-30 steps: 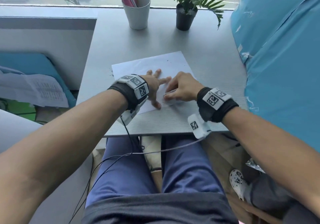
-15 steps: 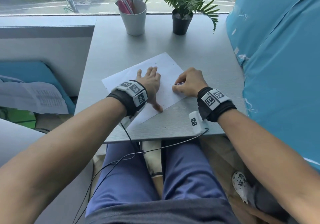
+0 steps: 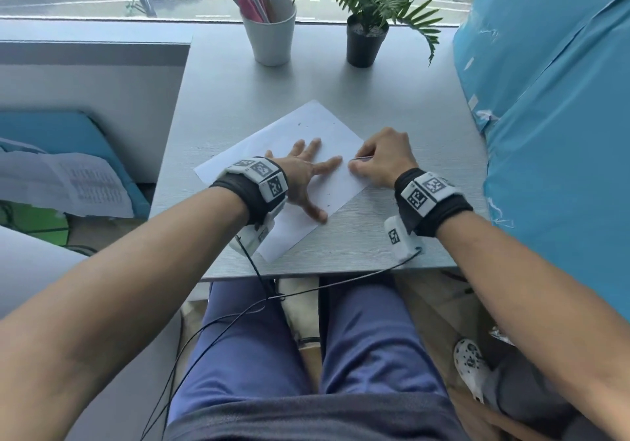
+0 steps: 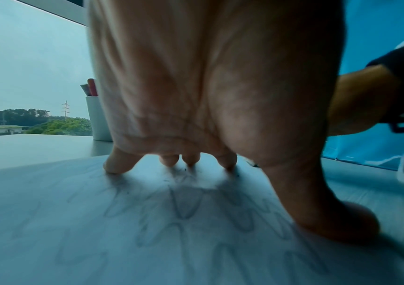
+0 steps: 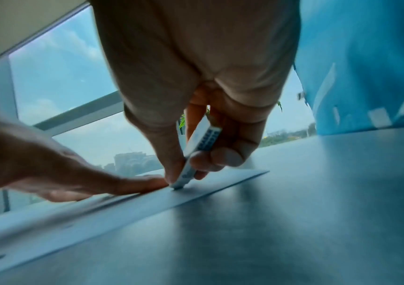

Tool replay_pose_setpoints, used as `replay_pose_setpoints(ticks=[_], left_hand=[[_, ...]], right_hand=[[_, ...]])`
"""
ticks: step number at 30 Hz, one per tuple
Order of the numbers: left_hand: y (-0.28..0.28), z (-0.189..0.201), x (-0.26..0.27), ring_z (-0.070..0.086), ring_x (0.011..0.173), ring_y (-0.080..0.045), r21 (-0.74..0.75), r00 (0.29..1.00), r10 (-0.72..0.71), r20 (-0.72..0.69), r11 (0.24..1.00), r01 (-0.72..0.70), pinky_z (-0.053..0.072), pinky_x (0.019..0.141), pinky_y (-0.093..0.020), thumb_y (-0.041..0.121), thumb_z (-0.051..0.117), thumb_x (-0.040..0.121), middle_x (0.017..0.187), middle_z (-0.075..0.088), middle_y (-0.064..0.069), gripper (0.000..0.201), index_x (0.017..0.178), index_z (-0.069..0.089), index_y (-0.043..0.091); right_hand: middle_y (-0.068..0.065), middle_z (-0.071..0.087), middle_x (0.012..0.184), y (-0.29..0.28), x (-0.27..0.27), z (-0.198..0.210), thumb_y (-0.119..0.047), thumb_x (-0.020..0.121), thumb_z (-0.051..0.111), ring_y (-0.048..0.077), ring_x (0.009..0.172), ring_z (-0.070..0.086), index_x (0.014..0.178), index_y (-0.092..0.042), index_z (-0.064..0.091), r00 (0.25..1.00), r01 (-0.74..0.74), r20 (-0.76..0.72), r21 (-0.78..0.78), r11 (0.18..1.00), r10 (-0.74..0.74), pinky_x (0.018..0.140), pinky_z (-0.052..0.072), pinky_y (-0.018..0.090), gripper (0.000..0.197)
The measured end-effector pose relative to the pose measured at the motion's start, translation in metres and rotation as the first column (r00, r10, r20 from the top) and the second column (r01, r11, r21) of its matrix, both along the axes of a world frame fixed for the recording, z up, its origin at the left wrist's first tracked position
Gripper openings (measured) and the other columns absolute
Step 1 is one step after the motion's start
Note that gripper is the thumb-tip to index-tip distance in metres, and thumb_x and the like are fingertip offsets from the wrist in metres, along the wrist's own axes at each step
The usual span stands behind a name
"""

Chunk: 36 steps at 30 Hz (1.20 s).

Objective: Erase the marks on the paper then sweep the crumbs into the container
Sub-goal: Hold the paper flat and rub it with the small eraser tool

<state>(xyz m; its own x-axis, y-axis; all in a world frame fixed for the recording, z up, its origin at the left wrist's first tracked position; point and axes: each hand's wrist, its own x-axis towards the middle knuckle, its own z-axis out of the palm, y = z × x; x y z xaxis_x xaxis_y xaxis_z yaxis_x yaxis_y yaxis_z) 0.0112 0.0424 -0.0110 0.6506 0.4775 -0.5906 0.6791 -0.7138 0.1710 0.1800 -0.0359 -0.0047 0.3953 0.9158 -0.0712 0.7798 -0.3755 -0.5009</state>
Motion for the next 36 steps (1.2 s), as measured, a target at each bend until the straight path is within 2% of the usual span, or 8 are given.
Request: replay_pose_setpoints(ticks=[4,8,13,17,21,25,28,36], left_hand=[[0.0,-0.003,0.0,-0.027,0.149,-0.024,0.0,1.0,0.01,-0.005,1.0,-0.01,-0.001,0.111,-0.074,0.075,0.076,0.062,0.159,-0.034,0.004,0.129,0.151,-0.014,0.052],[0.0,-0.002,-0.001,-0.025,0.149,-0.024,0.002,0.999,0.038,0.005,0.999,-0.038,0.001,0.111,-0.073,0.074,0.077,0.061,0.161,-0.032,0.004,0.129,0.151,-0.013,0.053],[-0.002,-0.002,-0.002,-0.024,0.15,-0.025,0.01,0.999,0.038,0.014,0.999,-0.038,0.004,0.111,-0.074,0.074,0.077,0.061,0.161,-0.031,0.003,0.129,0.152,-0.012,0.051],[-0.005,0.0,-0.002,-0.023,0.15,-0.025,0.006,0.998,0.062,0.022,0.998,-0.062,0.004,0.111,-0.075,0.072,0.078,0.061,0.162,-0.03,0.003,0.129,0.152,-0.011,0.052],[-0.004,0.0,-0.001,-0.024,0.15,-0.025,0.009,0.999,0.051,0.008,0.999,-0.051,0.006,0.111,-0.075,0.073,0.078,0.061,0.161,-0.031,0.003,0.13,0.152,-0.013,0.051],[-0.006,0.0,0.001,-0.022,0.15,-0.025,0.011,0.997,0.079,0.006,0.997,-0.079,0.009,0.109,-0.077,0.072,0.08,0.06,0.162,-0.03,0.004,0.13,0.152,-0.011,0.053],[-0.007,-0.001,0.003,-0.023,0.15,-0.024,0.014,0.997,0.081,-0.003,0.997,-0.081,0.011,0.109,-0.077,0.072,0.08,0.06,0.161,-0.03,0.004,0.131,0.152,-0.012,0.052],[-0.006,-0.003,0.003,-0.024,0.15,-0.024,0.014,0.996,0.089,0.004,0.996,-0.089,0.01,0.108,-0.078,0.073,0.079,0.058,0.161,-0.031,0.005,0.133,0.151,-0.013,0.053]], right_hand=[[0.0,0.074,0.082,-0.013,-0.028,-0.002,-0.024,0.072,0.075,0.013,0.078,0.067,0.083,-0.015,0.08,0.974,-0.224,-0.02,-0.078,0.971,0.224,0.069,0.051,0.019,0.015],[0.001,0.076,0.08,0.003,-0.001,0.004,-0.024,0.07,0.074,0.013,0.082,0.069,0.08,-0.015,0.08,0.999,0.014,-0.048,-0.028,1.0,-0.015,0.072,0.051,0.02,0.015],[0.0,0.076,0.079,-0.01,-0.023,0.001,-0.022,0.07,0.078,0.01,0.078,0.068,0.081,-0.015,0.08,0.973,-0.227,-0.071,-0.094,0.969,0.221,0.073,0.054,0.023,0.013],[-0.001,0.074,0.075,0.001,0.005,0.002,-0.021,0.068,0.075,0.008,0.073,0.065,0.079,-0.016,0.08,0.995,0.055,-0.079,-0.018,0.998,-0.056,0.068,0.049,0.016,0.013],[0.001,0.076,0.077,-0.012,-0.016,0.002,-0.021,0.069,0.077,0.013,0.077,0.069,0.08,-0.013,0.08,0.978,-0.199,-0.091,-0.097,0.975,0.19,0.066,0.053,0.02,0.013],[0.0,0.075,0.077,0.001,0.012,0.005,-0.022,0.069,0.076,0.009,0.077,0.068,0.08,-0.015,0.08,0.99,0.096,-0.103,-0.017,0.995,-0.098,0.062,0.048,0.014,0.014],[-0.001,0.075,0.076,-0.009,-0.005,0.001,-0.02,0.069,0.076,0.01,0.077,0.069,0.08,-0.015,0.08,0.987,-0.13,-0.105,-0.083,0.988,0.121,0.068,0.054,0.018,0.013],[-0.002,0.075,0.076,-0.013,0.001,-0.002,-0.022,0.069,0.079,0.006,0.074,0.066,0.081,-0.017,0.08,0.985,-0.123,-0.132,-0.091,0.988,0.11,0.064,0.048,0.013,0.013]])
